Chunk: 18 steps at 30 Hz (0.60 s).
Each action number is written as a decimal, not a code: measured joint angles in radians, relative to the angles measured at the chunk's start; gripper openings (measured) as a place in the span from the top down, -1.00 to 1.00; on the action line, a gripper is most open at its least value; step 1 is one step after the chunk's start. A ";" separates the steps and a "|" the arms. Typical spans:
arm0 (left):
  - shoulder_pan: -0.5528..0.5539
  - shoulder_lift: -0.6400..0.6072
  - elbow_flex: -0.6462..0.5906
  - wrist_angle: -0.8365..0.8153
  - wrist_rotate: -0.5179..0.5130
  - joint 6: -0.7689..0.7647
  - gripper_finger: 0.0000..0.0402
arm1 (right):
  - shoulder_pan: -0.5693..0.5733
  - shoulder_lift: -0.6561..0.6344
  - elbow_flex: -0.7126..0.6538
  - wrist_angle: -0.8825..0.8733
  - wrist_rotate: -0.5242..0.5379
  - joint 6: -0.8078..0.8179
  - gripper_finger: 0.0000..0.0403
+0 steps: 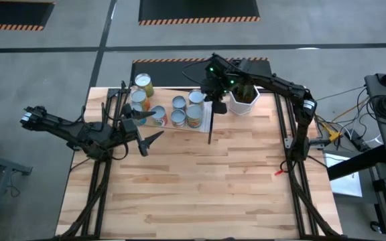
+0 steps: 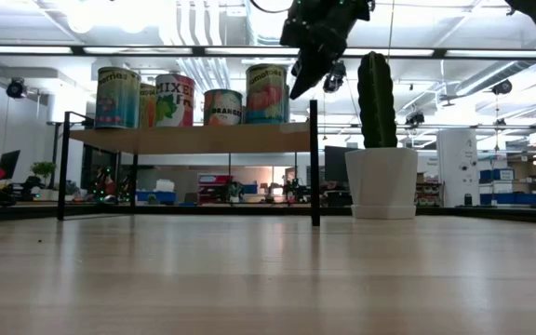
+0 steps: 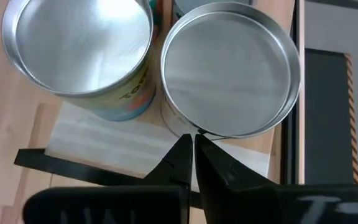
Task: Pick and place cans onto a shelf
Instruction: Put canned peaches on the shelf, then return to Home Position
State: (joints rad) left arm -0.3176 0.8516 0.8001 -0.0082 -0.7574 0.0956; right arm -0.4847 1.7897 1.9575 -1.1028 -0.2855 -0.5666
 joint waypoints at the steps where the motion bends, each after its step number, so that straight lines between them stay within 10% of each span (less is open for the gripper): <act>1: 0.000 0.000 0.000 0.000 0.000 0.000 -0.69 | 0.000 0.000 0.000 0.006 0.000 -0.001 0.96; 18: 0.000 -0.007 0.000 -0.029 -0.001 -0.036 -0.69 | 0.004 -0.048 -0.009 -0.003 -0.001 0.006 0.96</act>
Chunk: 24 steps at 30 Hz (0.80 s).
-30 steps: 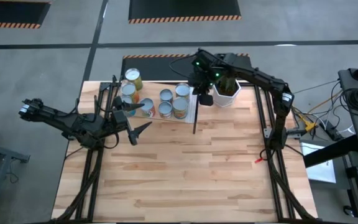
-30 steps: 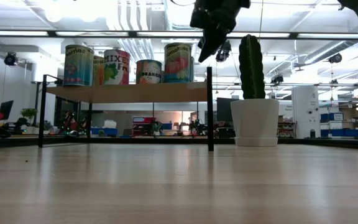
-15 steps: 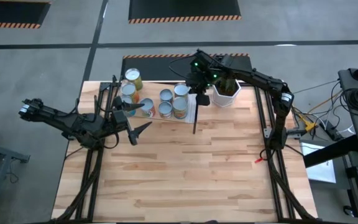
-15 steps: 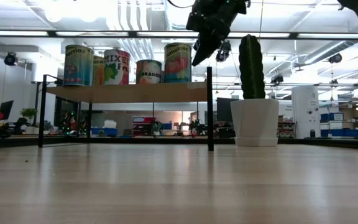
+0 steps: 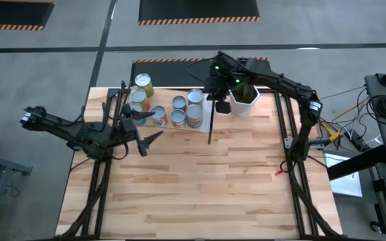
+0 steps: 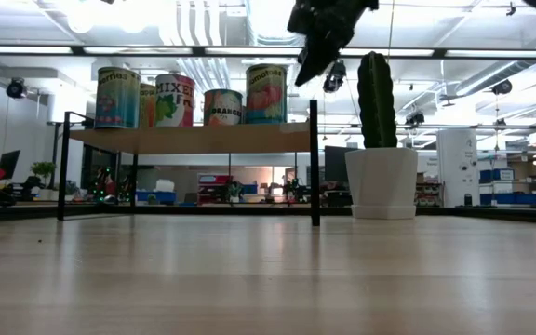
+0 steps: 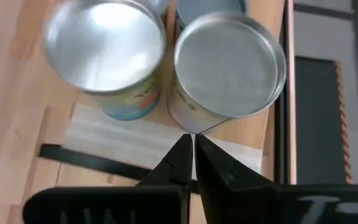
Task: Pick and place cans onto a shelf
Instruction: Return to Home Position
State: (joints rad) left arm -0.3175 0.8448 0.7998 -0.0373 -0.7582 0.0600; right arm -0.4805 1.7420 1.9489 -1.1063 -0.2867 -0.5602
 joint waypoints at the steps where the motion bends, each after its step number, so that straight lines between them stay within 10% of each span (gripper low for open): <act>1: 0.000 -0.005 0.000 -0.015 0.000 -0.017 -0.69 | 0.005 -0.013 -0.007 0.002 0.000 0.001 0.96; 13: -0.009 -0.073 -0.004 -0.185 0.194 -0.032 -0.53 | 0.109 -0.319 -0.411 0.292 -0.001 0.093 0.96; 18: -0.018 -0.113 -0.049 -0.191 0.445 0.058 -0.26 | 0.177 -0.487 -0.631 0.497 -0.001 0.126 0.96; 24: -0.023 -0.187 -0.124 -0.191 0.464 0.059 0.21 | 0.250 -0.675 -0.879 0.697 -0.001 0.160 0.96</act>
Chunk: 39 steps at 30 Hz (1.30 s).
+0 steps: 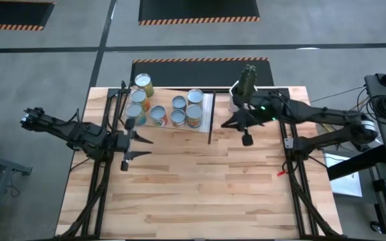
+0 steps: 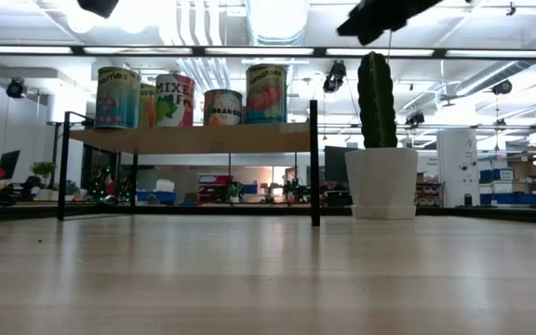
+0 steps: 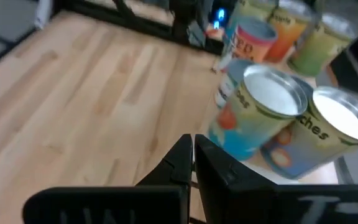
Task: Pick and place cans onto a shelf
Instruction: Return to Home Position
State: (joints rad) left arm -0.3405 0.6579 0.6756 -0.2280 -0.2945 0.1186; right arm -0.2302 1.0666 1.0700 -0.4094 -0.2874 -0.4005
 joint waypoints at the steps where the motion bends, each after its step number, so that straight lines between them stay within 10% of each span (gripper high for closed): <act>1: 0.000 -0.014 -0.013 0.000 0.001 -0.005 0.29 | 0.008 -0.028 -0.037 0.035 0.000 0.011 0.96; 10: 0.000 -0.143 -0.110 0.009 0.107 -0.053 0.96 | 0.026 -0.234 -0.323 0.255 0.000 0.070 0.96; 39: 0.000 -0.474 -0.398 0.107 0.122 -0.026 1.00 | 0.025 -0.435 -0.628 0.453 0.000 0.060 0.96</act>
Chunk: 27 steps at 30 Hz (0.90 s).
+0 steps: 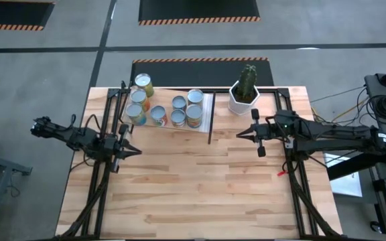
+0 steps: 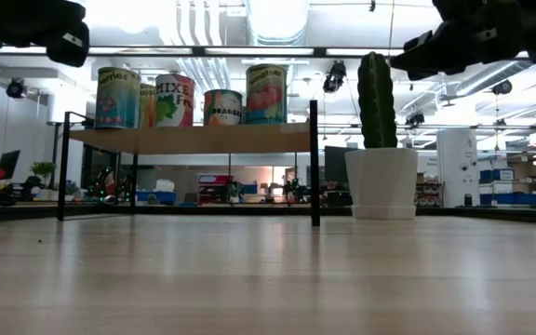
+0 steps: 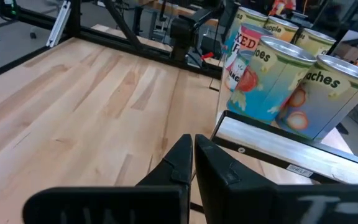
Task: Pick and place cans onto a shelf
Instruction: Return to Home Position
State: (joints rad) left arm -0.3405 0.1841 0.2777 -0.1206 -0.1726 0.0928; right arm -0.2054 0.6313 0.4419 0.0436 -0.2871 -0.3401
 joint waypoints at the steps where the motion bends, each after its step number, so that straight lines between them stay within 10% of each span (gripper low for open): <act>1: 0.000 -0.010 -0.005 0.000 0.000 0.002 1.00 | 0.000 -0.010 -0.007 -0.001 0.000 0.000 0.96; 27: 0.002 -0.185 -0.097 -0.033 -0.109 0.004 1.00 | 0.000 -0.336 -0.261 0.097 0.000 -0.047 0.96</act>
State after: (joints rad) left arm -0.3386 -0.0006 0.1809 -0.1535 -0.2813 0.0967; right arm -0.2054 0.2955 0.1813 0.1406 -0.2867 -0.3871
